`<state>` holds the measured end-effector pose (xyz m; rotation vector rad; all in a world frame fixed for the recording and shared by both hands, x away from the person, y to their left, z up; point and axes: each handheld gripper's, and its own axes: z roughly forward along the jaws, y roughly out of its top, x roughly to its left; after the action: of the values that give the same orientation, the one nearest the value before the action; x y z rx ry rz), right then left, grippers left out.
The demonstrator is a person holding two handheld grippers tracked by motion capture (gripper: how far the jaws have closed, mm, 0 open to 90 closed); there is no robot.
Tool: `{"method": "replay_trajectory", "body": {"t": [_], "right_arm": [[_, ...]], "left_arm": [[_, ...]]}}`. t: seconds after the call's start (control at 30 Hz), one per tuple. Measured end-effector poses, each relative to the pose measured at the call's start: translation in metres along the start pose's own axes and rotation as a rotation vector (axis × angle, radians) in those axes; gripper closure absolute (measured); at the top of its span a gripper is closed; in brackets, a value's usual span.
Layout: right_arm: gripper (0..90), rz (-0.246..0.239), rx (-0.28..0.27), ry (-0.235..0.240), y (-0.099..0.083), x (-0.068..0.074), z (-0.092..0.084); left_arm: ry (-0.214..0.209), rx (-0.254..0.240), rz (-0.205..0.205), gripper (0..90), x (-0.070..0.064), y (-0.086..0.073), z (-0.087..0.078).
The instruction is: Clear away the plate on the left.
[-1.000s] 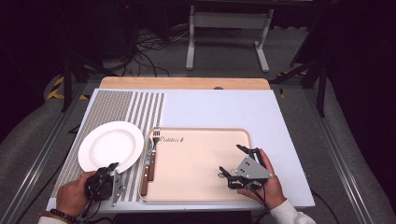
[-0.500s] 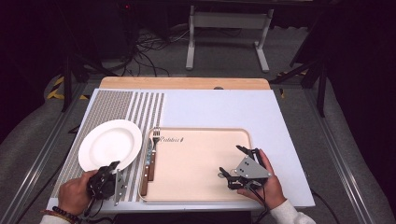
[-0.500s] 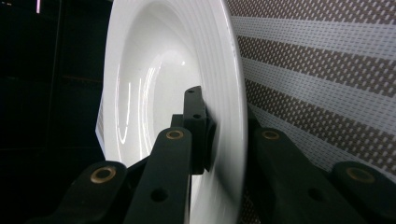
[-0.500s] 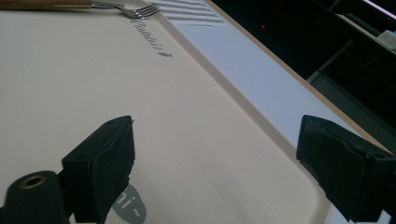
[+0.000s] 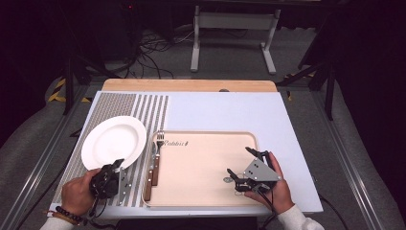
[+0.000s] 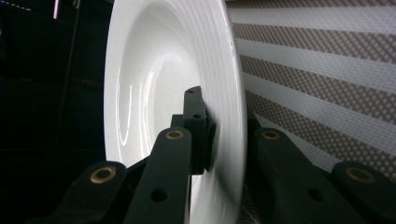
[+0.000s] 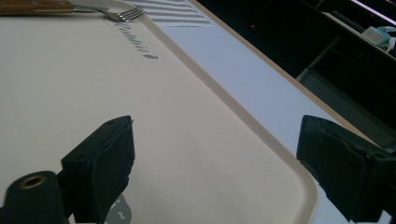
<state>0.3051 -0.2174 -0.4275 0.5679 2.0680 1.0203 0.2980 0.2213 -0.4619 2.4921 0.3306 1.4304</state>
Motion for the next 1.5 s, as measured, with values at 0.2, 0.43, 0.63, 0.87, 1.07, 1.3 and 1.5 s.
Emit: {"method": "replay_trajectory", "body": {"t": [0.2,0.43,0.63,0.87,1.07,1.3,1.5], "right_arm": [[12.5,0.009,-0.002,-0.011,-0.001,-0.002,0.0],[12.4,0.013,-0.003,-0.018,0.0,-0.002,-0.001],[12.4,0.012,-0.004,-0.022,0.0,-0.002,-0.001],[12.3,0.016,-0.003,-0.028,-0.001,-0.003,-0.001],[12.3,0.018,-0.001,-0.036,-0.002,-0.004,-0.002],[12.0,0.022,-0.006,-0.042,-0.001,-0.005,-0.003],[11.9,0.032,-0.014,-0.051,-0.002,-0.007,-0.005]], "left_arm": [[0.033,-0.012,-0.005,82.5,0.007,0.005,-0.003],[0.06,-0.04,-0.001,82.5,0.015,0.014,-0.005],[0.071,-0.064,-0.003,82.5,0.018,0.023,-0.006],[0.079,-0.09,0.012,82.5,0.021,0.037,-0.004],[0.084,-0.123,0.029,82.4,0.021,0.051,-0.003],[0.089,-0.157,0.032,82.4,0.021,0.066,-0.003],[0.082,-0.183,0.042,82.4,0.02,0.077,-0.002]]}}
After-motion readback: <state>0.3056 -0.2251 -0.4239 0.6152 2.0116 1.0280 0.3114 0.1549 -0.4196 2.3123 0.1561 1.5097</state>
